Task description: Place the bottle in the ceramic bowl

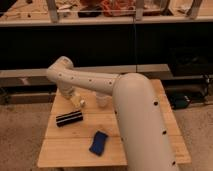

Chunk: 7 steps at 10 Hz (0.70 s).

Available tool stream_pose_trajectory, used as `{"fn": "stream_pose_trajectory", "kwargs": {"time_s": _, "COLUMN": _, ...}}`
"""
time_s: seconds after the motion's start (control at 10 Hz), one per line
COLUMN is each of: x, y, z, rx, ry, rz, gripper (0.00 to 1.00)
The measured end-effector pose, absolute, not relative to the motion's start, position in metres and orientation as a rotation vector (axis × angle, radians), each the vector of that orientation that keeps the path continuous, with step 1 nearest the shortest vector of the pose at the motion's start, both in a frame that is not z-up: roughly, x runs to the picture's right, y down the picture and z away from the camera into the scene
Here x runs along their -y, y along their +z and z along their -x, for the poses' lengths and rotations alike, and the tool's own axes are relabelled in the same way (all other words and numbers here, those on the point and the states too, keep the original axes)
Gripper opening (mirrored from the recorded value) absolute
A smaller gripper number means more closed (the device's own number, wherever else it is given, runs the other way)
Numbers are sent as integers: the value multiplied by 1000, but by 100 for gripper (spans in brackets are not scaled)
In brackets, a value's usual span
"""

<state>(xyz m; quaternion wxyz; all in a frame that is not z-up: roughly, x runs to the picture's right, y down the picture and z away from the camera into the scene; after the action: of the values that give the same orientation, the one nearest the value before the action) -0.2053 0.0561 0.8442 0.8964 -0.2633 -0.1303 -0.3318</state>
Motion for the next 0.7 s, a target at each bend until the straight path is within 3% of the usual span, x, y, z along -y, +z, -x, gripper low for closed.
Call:
{"fn": "stream_pose_trajectory", "kwargs": {"time_s": 0.2, "x": -45, "y": 844, "z": 200, "rx": 287, "ry": -577, "rz": 513, "gripper": 80}}
{"fn": "stream_pose_trajectory", "kwargs": {"time_s": 0.7, "x": -51, "y": 892, "z": 190, "rx": 239, "ry": -170, "rz": 503, "gripper": 80}}
